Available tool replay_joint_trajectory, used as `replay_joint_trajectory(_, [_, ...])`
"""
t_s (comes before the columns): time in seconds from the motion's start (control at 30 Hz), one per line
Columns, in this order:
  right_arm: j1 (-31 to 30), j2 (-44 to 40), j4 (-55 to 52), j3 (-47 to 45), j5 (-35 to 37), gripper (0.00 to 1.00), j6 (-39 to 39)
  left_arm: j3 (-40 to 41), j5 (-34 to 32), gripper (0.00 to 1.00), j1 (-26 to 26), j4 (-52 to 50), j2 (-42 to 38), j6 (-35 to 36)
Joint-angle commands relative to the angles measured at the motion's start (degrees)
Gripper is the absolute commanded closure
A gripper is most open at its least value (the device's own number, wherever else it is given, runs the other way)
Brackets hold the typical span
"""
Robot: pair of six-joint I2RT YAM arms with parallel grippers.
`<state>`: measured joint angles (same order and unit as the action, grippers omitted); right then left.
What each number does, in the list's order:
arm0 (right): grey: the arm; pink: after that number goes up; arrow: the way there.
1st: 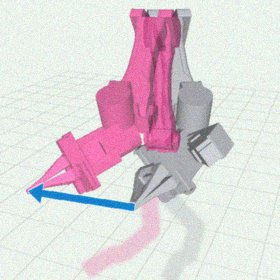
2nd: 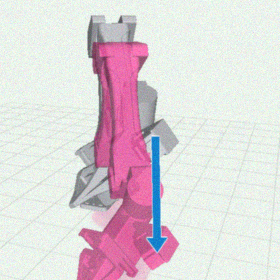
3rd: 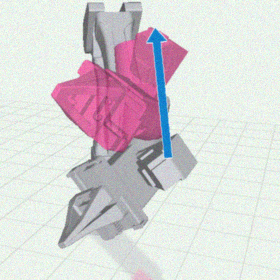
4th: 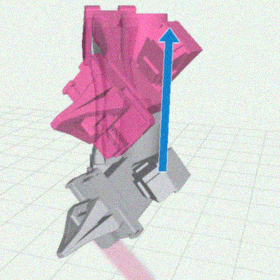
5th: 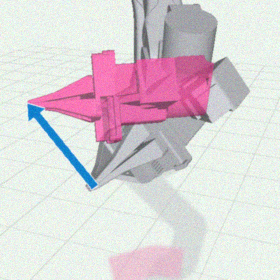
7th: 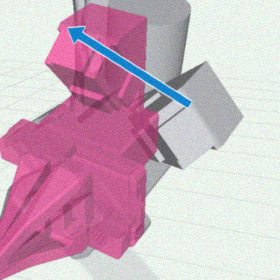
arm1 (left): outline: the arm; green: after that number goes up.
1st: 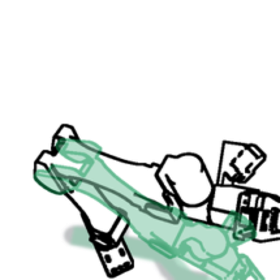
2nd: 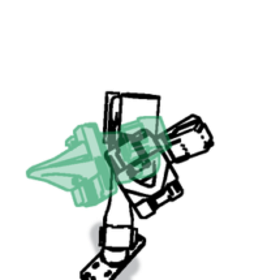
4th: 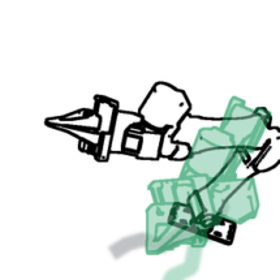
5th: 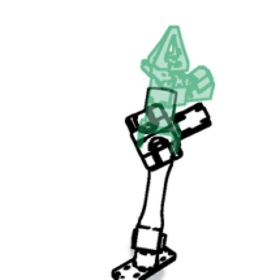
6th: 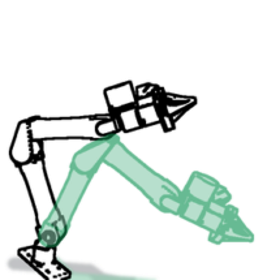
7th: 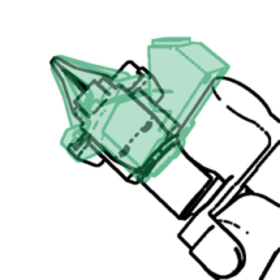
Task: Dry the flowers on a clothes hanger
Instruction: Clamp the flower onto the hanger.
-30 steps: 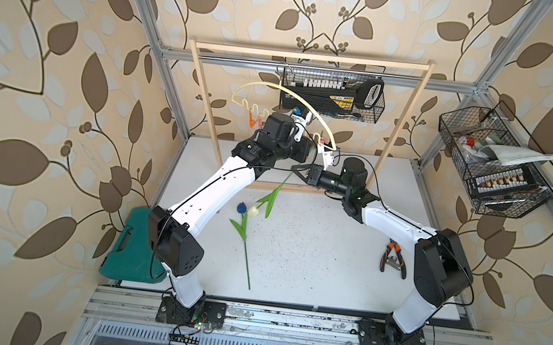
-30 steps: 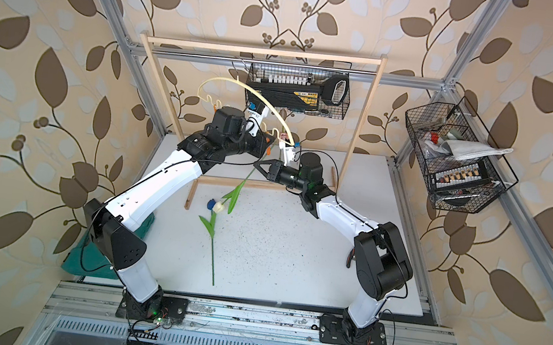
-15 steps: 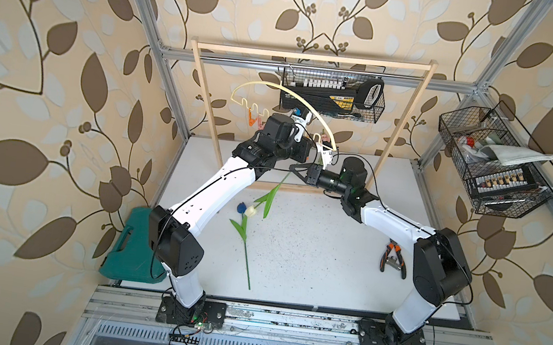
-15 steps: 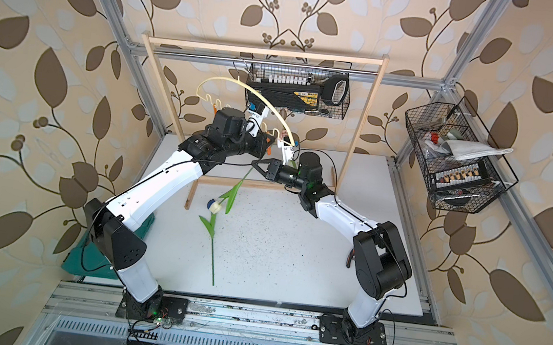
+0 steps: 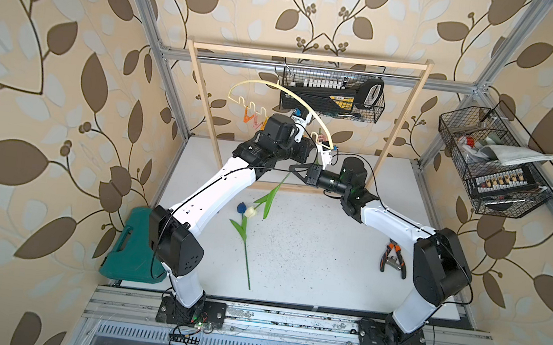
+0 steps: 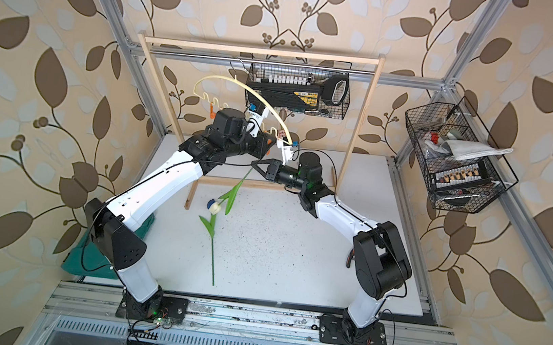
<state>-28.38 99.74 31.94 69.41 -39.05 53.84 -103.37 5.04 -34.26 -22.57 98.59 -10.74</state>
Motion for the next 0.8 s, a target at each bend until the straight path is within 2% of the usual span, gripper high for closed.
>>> replay_joint_trajectory(0.0, [-0.32,-0.07,1.42,1.87,-1.12,1.00,-0.58,0.24,0.28,0.69,-0.59,0.95,-2.09,0.06])
replay_joint_trajectory(0.17, [-0.27,-0.13,0.58,1.65,-1.12,1.00,-1.21,0.37,0.23,0.63,-0.54,0.98,-2.61,0.09])
replay_joint_trajectory(0.33, [-0.19,-0.24,-1.13,1.00,-0.84,1.00,-2.56,-0.07,-0.03,0.62,-0.54,0.81,-2.70,0.61])
replay_joint_trajectory(0.37, [-0.20,-0.33,-1.83,0.87,-0.68,0.97,-3.00,-0.29,-0.03,0.62,-0.54,0.68,-2.69,0.61])
replay_joint_trajectory(0.43, [-0.10,-0.34,-2.41,0.81,-0.67,0.80,-3.31,-0.45,-0.03,0.60,-0.54,0.48,-2.61,0.58])
replay_joint_trajectory(0.77, [-0.01,-2.24,-4.50,-0.73,-0.81,0.66,-5.42,-0.15,-0.56,0.53,-0.60,0.15,-3.21,0.77])
